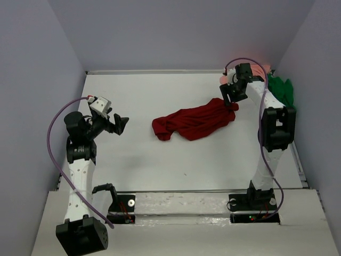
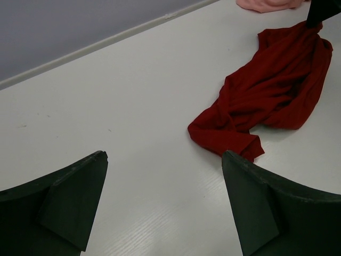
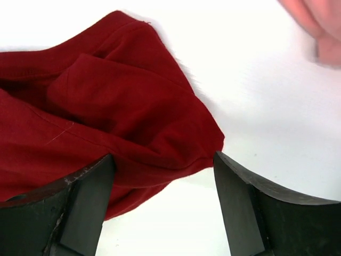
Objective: Fold and stack the t-shirts
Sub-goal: Flatten out the tshirt
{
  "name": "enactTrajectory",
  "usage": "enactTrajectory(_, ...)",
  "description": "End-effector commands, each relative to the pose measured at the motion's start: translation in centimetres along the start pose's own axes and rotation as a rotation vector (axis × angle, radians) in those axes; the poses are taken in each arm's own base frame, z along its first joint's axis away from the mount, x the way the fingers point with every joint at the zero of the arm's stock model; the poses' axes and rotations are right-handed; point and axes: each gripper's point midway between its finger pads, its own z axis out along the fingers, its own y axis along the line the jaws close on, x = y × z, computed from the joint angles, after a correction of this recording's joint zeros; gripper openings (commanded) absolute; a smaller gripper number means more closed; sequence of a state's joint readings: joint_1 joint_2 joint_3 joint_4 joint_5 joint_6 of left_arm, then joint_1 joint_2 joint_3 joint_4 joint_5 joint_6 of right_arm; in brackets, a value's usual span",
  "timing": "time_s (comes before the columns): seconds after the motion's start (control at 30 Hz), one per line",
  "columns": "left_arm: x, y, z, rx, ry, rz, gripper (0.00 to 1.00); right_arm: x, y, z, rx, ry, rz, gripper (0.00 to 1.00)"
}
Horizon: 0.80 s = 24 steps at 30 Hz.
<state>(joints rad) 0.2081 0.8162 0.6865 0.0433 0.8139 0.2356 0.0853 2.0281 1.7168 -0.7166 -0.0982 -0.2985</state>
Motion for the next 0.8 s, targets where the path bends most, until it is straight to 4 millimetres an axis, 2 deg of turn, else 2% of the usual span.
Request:
enactTrajectory(0.0, -0.5, -0.1, 0.1, 0.013, -0.021, 0.038, 0.99, -2.3, -1.9, -0.5, 0.051, -0.072, 0.013, 0.62)
enactTrajectory(0.1, -0.5, -0.2, 0.2, 0.018, -0.020, 0.038, 0.99, -2.0, -1.3, -0.8, 0.023, -0.065, 0.009, 0.43)
enactTrajectory(0.13, -0.5, -0.2, 0.2, 0.023, -0.021, 0.038, 0.99, -2.0, -1.0, -1.0, 0.008, -0.068, 0.007, 0.39)
enactTrajectory(0.3, -0.4, -0.5, 0.1, 0.032, -0.022, 0.039, 0.99, -1.6, 0.9, -2.3, -0.085, -0.073, -0.009, 0.32)
enactTrajectory(0.37, -0.3, -0.7, 0.0, 0.039, -0.024, 0.039, 0.99, -1.2, 1.0, -2.5, -0.091, -0.065, -0.013, 0.27)
enactTrajectory(0.47, -0.4, -0.9, -0.1, 0.041, -0.029, 0.043, 0.99, -1.1, 1.1, -2.7, -0.094, -0.065, -0.017, 0.14)
enactTrajectory(0.5, -0.4, -1.0, -0.1, 0.045, -0.030, 0.042, 0.99, -1.2, 1.2, -2.9, -0.097, -0.067, -0.019, 0.01)
enactTrajectory(0.67, -0.4, -1.0, -0.2, 0.042, -0.033, 0.045, 0.99, -2.6, 1.5, -5.3, -0.111, -0.109, -0.027, 0.00)
enactTrajectory(0.77, -0.6, -1.1, -0.3, 0.045, -0.036, 0.047, 0.99, -4.6, 2.1, -8.6, -0.133, -0.184, -0.046, 0.00)
